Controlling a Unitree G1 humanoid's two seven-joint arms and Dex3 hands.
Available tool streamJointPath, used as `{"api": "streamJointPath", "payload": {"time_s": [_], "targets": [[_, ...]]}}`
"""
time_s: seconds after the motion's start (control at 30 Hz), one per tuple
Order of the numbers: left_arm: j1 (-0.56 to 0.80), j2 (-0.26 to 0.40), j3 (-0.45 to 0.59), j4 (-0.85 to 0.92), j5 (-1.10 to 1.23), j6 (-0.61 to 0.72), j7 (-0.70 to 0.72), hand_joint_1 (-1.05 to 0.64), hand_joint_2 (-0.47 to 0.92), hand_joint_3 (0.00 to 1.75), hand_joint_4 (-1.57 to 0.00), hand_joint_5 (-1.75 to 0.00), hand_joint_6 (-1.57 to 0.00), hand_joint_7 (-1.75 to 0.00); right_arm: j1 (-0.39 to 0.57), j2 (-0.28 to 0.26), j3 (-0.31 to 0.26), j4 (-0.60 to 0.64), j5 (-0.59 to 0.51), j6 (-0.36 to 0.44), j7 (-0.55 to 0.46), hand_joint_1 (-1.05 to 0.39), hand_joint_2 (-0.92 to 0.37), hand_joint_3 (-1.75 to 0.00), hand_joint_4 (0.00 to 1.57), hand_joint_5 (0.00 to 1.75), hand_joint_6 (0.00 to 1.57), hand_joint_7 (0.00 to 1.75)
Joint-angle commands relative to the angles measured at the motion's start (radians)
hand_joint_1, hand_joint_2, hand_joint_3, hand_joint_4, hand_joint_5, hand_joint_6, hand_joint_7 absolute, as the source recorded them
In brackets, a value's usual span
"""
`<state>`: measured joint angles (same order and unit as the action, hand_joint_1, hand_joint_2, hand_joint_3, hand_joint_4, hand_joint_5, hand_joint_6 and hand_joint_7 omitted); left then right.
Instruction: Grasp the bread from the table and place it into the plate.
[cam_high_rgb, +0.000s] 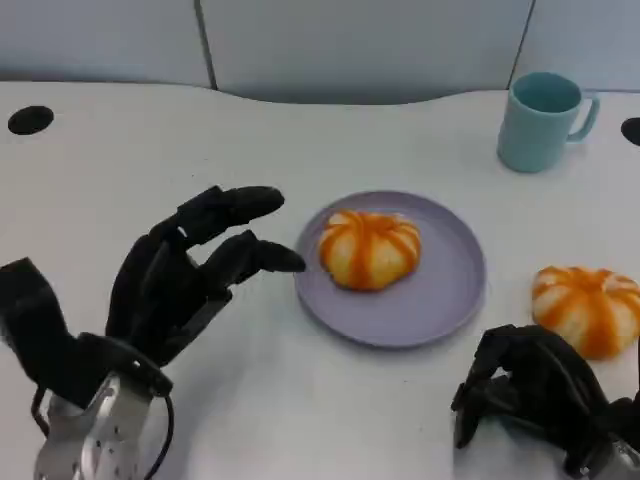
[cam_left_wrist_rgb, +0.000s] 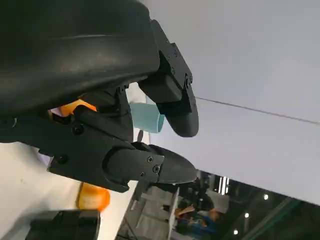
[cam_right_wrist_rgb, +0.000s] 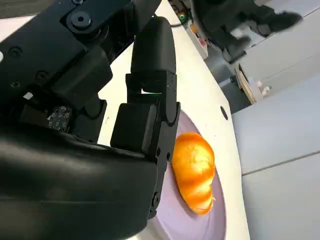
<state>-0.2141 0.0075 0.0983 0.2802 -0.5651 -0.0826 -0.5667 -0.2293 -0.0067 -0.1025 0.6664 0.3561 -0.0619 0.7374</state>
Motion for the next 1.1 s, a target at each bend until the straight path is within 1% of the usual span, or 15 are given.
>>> {"api": "streamJointPath", "payload": {"time_s": [0.03,0.1,0.13,0.2,0.23,0.33,0.4,0.53,0.7,1.0,1.1], "targets": [[0.122,0.015,0.034,-0.116,-0.037,0.052,-0.015,-0.58,0.92,0.47,-0.51,-1.72,-0.46,-1.39,0.013,-0.016,-0.007,0.022,-0.007,0.016,-0.002,-1.05,-0.51,0.0,1.57,0.71,1.57,0.48],[0.169,0.007,0.046,-0.156,-0.059,0.077,-0.008,-0.57,0.92,0.5,-0.52,-1.74,-0.46,-1.43,0.013,-0.016,-0.006,0.02,-0.011,0.017,-0.006,-1.05,-0.51,0.0,1.57,0.71,1.57,0.49],[0.196,-0.003,0.053,-0.179,-0.071,0.09,0.005,-0.56,0.92,0.46,-0.6,-1.74,-0.5,-1.5,0.014,-0.017,-0.006,0.019,-0.013,0.015,-0.009,-1.05,-0.51,0.0,1.57,0.71,1.57,0.49],[0.243,-0.024,0.066,-0.22,-0.093,0.113,0.026,-0.55,0.92,0.43,-0.66,-1.75,-0.52,-1.56,0.014,-0.019,-0.004,0.016,-0.018,0.015,-0.012,-1.05,-0.51,0.0,1.57,0.71,1.57,0.49],[0.266,-0.034,0.069,-0.236,-0.102,0.116,0.028,-0.53,0.92,0.43,-0.69,-1.75,-0.51,-1.62,0.014,-0.02,-0.003,0.015,-0.019,0.016,-0.013,-1.05,-0.52,0.0,1.57,0.71,1.57,0.49],[0.303,-0.054,0.074,-0.26,-0.106,0.109,0.027,-0.52,0.92,0.46,-0.72,-1.75,-0.48,-1.7,0.011,-0.02,-0.005,0.019,-0.017,0.016,-0.005,-1.05,-0.52,-0.01,1.57,0.7,1.57,0.48],[0.306,-0.057,0.076,-0.265,-0.104,0.111,0.027,-0.52,0.92,0.47,-0.72,-1.75,-0.48,-1.71,0.011,-0.02,-0.006,0.019,-0.018,0.016,-0.004,-1.05,-0.52,-0.01,1.57,0.7,1.57,0.48],[0.382,-0.084,0.079,-0.288,-0.079,0.091,0.055,-0.49,0.92,0.44,-0.74,-1.75,-0.46,-1.74,0.009,-0.02,-0.005,0.018,-0.026,0.011,-0.011,-1.05,-0.53,-0.01,1.57,0.7,1.57,0.49],[0.399,-0.099,0.084,-0.281,-0.057,0.079,0.071,-0.46,0.92,0.45,-0.74,-1.75,-0.43,-1.75,0.012,-0.02,-0.007,0.017,-0.028,0.008,-0.015,-1.05,-0.53,-0.01,1.57,0.71,1.57,0.5],[0.404,-0.106,0.09,-0.252,-0.023,0.049,0.074,-0.45,0.92,0.45,-0.73,-1.75,-0.43,-1.75,0.013,-0.025,-0.011,0.018,-0.023,0.009,-0.006,-1.05,-0.54,-0.01,1.57,0.72,1.57,0.5],[0.374,-0.101,0.095,-0.197,0.004,-0.006,0.06,-0.47,0.92,0.44,-0.73,-1.75,-0.44,-1.75,0.004,-0.034,-0.019,0.036,-0.018,0.015,0.0,-1.05,-0.53,0.0,1.57,0.71,1.57,0.49]]}}
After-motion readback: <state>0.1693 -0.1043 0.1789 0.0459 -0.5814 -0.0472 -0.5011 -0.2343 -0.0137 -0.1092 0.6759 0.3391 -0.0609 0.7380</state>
